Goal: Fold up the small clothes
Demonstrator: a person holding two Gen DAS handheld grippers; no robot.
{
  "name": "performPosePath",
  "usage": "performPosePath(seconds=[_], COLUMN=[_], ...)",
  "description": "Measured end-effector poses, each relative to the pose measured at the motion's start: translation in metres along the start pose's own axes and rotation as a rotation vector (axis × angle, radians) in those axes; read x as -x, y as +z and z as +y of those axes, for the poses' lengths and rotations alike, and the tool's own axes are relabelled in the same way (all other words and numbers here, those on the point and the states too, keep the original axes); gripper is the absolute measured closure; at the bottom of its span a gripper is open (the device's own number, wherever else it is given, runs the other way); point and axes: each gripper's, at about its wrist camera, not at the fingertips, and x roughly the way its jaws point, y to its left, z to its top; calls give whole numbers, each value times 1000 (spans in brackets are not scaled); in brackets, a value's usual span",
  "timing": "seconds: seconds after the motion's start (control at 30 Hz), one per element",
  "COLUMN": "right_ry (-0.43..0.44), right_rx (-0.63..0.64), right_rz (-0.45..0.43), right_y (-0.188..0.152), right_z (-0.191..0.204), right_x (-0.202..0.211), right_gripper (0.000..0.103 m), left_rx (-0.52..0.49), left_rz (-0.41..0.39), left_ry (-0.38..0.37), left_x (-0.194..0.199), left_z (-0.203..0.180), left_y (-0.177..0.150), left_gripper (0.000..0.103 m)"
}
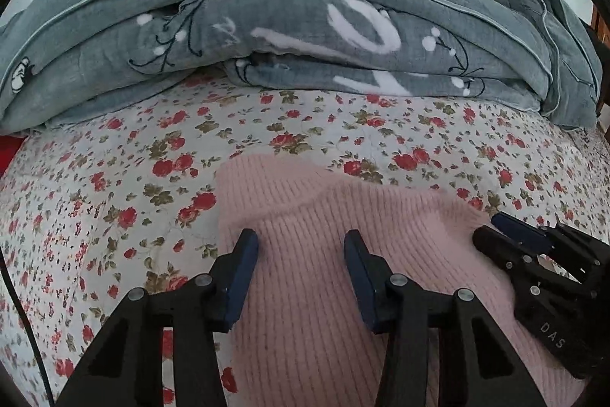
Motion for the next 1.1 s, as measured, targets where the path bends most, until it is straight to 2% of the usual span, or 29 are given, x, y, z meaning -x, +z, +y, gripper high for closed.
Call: performPosePath(seconds=[0.17,0.37,0.67,0.87,1.1], right_ry=[12,-15,-60,-69,-72], right_rx=[-18,-29,-1,6,11], right_rz=[-8,-15,-36,-39,-38], right_y=[0,-1,-2,-2,-2], right_z=[-3,-4,3,5,5], right_x=[0,2,5,5,5], right_gripper=[73,61,61,61,61], left_rx=[31,19,0,25,28], left_rz=[-4,-11,-22,-32,-33], left_ry=[-27,-10,18,-13,-12], left_x=[-2,-2,-1,0,0], left_z=[7,5,2,7,7], left_y=[0,-1,-2,-2,-3], left_gripper=[56,56,55,55,55])
